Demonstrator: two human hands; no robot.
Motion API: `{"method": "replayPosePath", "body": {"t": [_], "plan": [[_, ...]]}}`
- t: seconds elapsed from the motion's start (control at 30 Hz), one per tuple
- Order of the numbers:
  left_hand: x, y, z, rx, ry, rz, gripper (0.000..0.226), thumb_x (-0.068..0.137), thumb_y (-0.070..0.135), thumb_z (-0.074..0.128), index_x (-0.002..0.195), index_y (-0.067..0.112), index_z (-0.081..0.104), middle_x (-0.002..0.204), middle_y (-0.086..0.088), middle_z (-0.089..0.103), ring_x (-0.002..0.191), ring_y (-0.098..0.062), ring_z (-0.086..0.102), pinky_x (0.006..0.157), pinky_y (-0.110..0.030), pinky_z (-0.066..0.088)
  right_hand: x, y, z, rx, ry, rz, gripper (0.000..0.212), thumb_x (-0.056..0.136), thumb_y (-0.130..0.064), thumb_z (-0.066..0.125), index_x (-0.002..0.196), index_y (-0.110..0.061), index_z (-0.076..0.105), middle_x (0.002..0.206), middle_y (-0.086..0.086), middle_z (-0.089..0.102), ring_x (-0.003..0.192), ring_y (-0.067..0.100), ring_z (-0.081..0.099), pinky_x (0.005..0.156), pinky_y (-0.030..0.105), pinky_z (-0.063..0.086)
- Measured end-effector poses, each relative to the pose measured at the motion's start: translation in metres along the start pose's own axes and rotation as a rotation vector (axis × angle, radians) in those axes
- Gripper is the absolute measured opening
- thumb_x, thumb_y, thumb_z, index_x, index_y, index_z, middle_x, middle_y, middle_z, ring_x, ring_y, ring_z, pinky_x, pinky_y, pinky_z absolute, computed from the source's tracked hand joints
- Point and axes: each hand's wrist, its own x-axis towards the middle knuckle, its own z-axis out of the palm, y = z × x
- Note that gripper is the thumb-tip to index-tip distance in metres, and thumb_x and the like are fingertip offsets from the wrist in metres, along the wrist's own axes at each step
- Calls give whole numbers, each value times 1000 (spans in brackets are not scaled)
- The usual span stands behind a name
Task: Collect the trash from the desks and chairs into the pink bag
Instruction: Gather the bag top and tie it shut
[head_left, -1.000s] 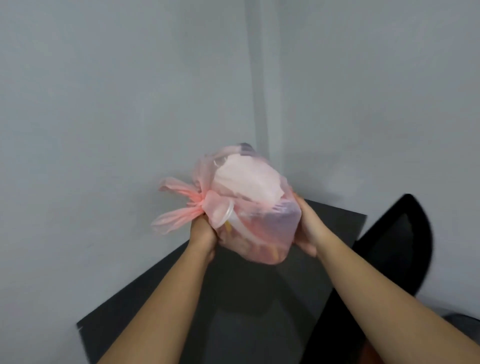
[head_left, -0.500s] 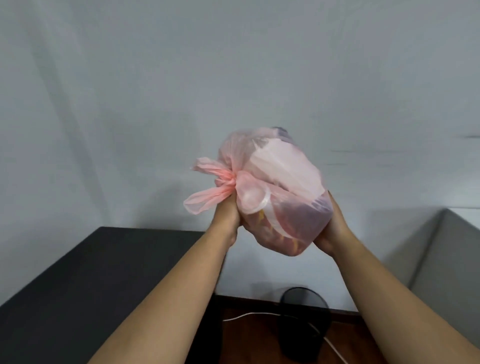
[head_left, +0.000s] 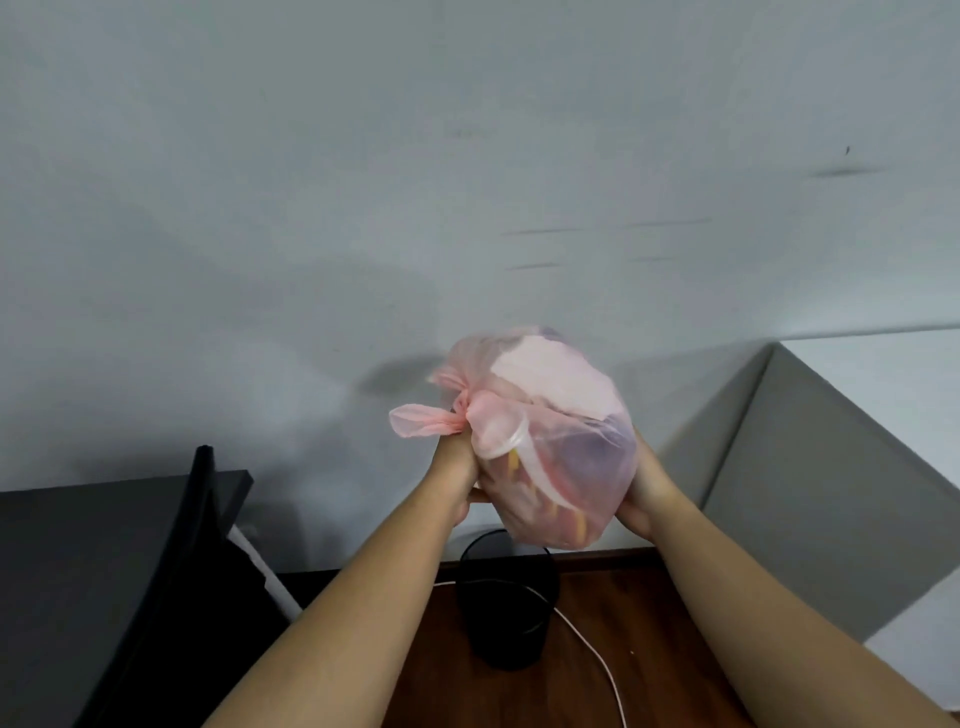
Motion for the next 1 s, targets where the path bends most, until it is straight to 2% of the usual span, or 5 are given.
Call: {"method": "replayPosePath", "body": {"t": [0.13,0.3,0.43,0.67,1.0], "plan": [[70,-34,-17,24,-23,-215,34,92,38,44,109,15,61,85,-7,67,72,-23,60,65,-33,50,55,29,0,-24,65,210,40,99,-33,41,80,-10,68,66,5,73,63,14,70,60,26,54],[152,-103,-29,-21,-87,-526,41,91,52,43,96,17,64,96,-14,66,80,-28,59,76,-39,51,117,90,-6,22,103,505,58,84,-65,41,110,-21,69,110,8,72,103,35,64,78,48,54],[193,-166,-32,-56,-107,-735,40,91,46,46,110,17,65,115,-14,67,108,-34,60,94,-49,49,155,153,-13,13,168,680,51,86,-63,48,91,-21,77,89,2,76,88,25,71,71,43,59],[242,-270,-27,-110,-28,-999,36,96,45,42,81,14,54,87,-10,55,74,-21,49,77,-32,43,219,240,-34,11,253,906,39,91,-42,53,84,-8,68,69,12,73,70,30,70,64,40,57],[316,-341,-13,-310,165,-906,55,91,61,41,123,20,57,130,-9,60,119,-31,57,99,-45,47,293,302,-49,-93,249,949,32,91,-45,40,96,-23,63,92,1,66,84,18,60,74,37,49]]}}
